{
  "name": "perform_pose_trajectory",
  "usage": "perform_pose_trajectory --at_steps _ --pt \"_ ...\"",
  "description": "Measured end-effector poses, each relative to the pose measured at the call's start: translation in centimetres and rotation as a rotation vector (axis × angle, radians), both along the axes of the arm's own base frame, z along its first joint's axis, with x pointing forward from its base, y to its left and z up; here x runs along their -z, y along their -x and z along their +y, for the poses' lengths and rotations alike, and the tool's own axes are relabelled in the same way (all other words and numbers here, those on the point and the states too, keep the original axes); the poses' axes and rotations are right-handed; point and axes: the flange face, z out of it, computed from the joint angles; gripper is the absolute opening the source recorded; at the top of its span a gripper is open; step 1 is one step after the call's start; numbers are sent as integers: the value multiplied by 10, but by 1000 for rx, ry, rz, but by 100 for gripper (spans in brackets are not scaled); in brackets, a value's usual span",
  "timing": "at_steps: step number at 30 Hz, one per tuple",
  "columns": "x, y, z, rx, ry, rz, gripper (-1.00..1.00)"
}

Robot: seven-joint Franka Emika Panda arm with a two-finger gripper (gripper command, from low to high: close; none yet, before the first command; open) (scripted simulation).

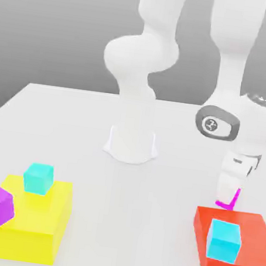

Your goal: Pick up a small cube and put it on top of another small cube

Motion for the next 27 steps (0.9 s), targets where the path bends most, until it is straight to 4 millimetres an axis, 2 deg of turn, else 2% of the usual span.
perform_pose_trajectory --at_steps 4,5,11,14,16,19,21,23,24,27 --pt "-33 3 0 -4 1 0 -100" --pt "-40 -5 -1 -4 1 1 -100" --pt "-79 -80 0 -96 1 4 -100" --pt "-101 -122 -9 -143 0 4 -100" --pt "-117 -156 -27 -152 0 4 -100" --pt "-143 -209 -72 -140 -1 5 -100" --pt "-136 -233 -105 -100 -2 5 -100" --pt "-111 -225 -82 -159 -1 5 -100" --pt "-98 -223 -79 -169 0 5 100" --pt "-98 -223 -79 -169 0 5 100"
